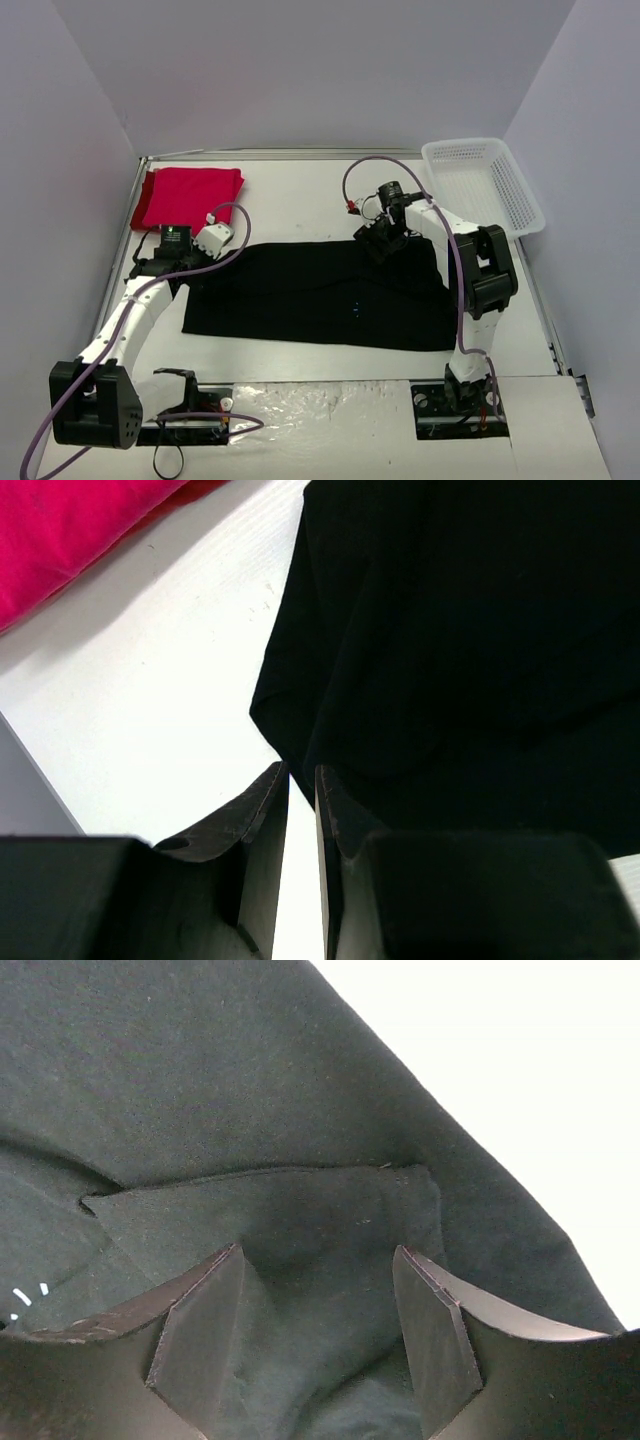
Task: Fold and stack the t-shirts
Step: Fold the other side of the tshirt into a rectangle
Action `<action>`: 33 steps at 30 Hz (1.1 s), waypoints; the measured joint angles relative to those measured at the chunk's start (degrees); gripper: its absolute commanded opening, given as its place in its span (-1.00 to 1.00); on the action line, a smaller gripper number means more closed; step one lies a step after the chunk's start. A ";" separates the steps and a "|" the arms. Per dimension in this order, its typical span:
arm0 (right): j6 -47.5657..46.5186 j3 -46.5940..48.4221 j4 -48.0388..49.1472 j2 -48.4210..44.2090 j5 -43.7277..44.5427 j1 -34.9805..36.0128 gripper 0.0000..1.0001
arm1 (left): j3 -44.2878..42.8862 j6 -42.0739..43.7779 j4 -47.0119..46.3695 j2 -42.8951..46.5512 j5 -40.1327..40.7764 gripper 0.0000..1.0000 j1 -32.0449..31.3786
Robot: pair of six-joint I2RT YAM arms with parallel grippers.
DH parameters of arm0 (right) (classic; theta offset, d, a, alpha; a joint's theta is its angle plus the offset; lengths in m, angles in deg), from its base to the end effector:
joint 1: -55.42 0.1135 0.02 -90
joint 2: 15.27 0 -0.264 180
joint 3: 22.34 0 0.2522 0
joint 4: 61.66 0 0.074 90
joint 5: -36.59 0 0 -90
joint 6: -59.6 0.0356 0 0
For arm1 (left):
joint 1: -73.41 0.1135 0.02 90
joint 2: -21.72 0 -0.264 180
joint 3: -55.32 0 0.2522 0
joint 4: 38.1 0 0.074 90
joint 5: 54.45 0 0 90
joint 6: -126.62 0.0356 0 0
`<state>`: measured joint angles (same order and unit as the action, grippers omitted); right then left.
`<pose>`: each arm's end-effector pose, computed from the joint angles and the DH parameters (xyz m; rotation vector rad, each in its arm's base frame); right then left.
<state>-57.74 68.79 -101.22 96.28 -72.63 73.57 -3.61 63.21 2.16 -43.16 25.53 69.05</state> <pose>0.3833 0.1380 0.1779 -1.1011 2.3248 0.3785 0.2331 -0.0240 0.2477 0.7099 2.2524 -0.0202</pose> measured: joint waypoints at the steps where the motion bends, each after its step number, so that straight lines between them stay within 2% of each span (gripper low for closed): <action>1: -0.13 0.22 -0.09 0.04 -0.33 -0.15 0.15 | 0.00 0.00 0.02 0.00 0.00 -0.66 0.02; 8: -1.01 1.77 -1.20 1.53 -1.88 -1.99 0.15 | 0.00 0.00 0.02 0.00 0.00 -0.66 0.37; 13: -1.36 2.25 -1.84 2.71 -2.82 -2.86 0.01 | 0.00 0.00 0.02 -0.02 -0.02 -0.66 0.37; 15: -1.49 2.71 -1.88 2.95 -3.15 -3.17 -0.17 | 0.00 0.00 0.02 -0.09 0.00 -0.66 0.37; 16: -1.53 2.89 -1.95 3.17 -3.32 -3.26 -0.41 | 0.00 0.00 0.02 -0.11 0.00 -0.66 0.37; 18: -1.77 3.28 -1.99 3.65 -3.39 -3.50 -0.65 | 0.00 0.00 0.02 -0.15 0.00 -0.66 0.37; 22: -1.92 3.43 -2.58 3.76 -3.78 -3.65 -0.96 | 0.00 0.00 0.02 -0.15 -0.02 -0.66 0.37; 33: -1.79 3.34 -3.56 3.10 -3.76 -3.65 -1.00 | 0.00 0.04 0.02 -0.17 -0.11 -0.66 0.37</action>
<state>-59.53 72.13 -104.78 99.38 -76.39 69.92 -3.61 63.26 2.18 -43.34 25.42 69.42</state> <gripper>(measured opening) 0.005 0.168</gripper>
